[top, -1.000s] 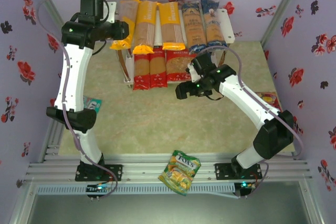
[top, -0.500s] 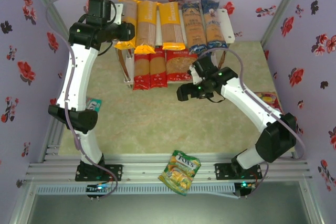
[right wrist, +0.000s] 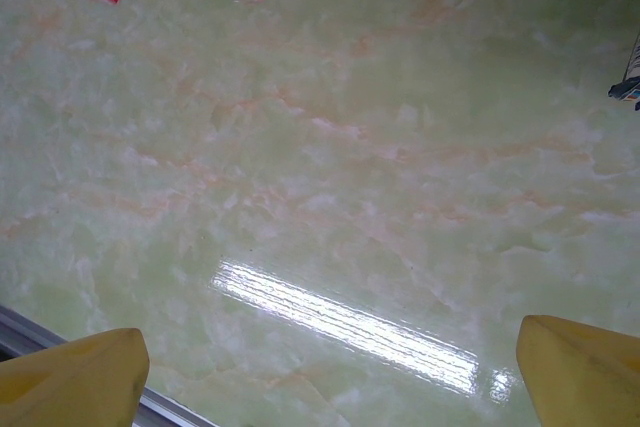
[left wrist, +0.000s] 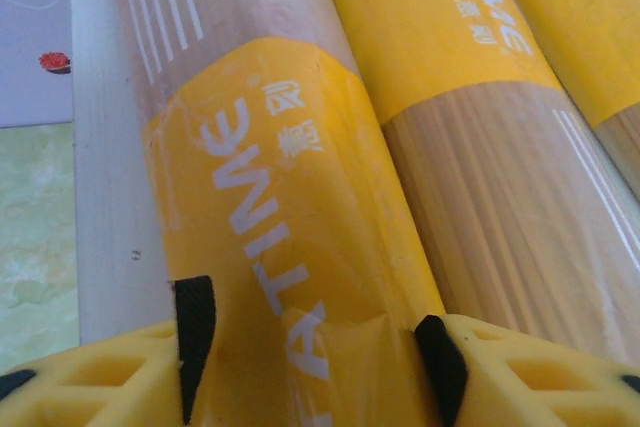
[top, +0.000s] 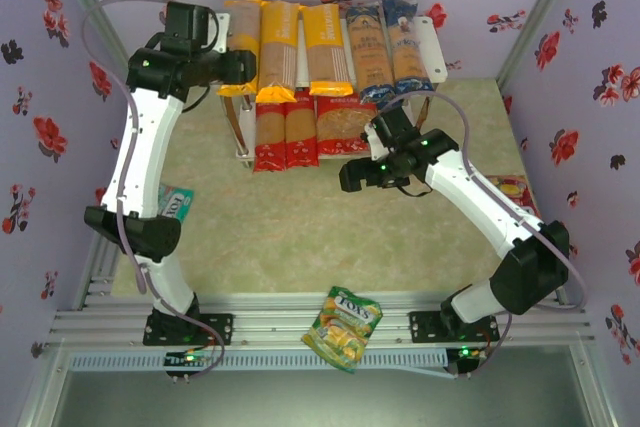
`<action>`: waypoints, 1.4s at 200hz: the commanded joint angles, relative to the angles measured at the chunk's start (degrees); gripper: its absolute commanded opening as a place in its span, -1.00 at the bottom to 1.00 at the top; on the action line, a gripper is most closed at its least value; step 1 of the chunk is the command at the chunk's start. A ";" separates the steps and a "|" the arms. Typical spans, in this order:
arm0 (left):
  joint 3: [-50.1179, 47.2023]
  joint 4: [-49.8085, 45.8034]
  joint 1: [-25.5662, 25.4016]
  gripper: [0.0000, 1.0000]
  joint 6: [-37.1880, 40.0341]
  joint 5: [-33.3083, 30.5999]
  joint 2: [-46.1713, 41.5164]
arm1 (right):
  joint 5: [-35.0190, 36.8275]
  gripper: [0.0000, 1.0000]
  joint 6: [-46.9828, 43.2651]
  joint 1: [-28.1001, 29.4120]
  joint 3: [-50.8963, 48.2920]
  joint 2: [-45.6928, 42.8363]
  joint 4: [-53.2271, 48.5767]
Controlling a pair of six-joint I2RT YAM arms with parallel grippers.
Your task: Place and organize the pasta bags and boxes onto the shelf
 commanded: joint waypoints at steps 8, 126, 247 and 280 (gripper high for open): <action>-2.29 0.57 1.78 0.28 0.11 1.48 -2.71 | 1.05 0.91 1.11 -0.48 0.17 -1.35 -0.17; -6.86 4.66 2.75 0.37 -0.46 7.89 -6.02 | 2.09 0.91 1.87 -0.88 2.15 -0.93 -0.90; -9.15 9.13 1.15 0.42 -2.57 11.45 -8.33 | 2.27 0.92 1.37 -1.50 1.33 -2.47 -1.23; -9.05 8.90 2.99 0.44 -1.61 11.35 -10.13 | 2.51 0.92 1.35 -1.95 0.99 -3.30 -1.39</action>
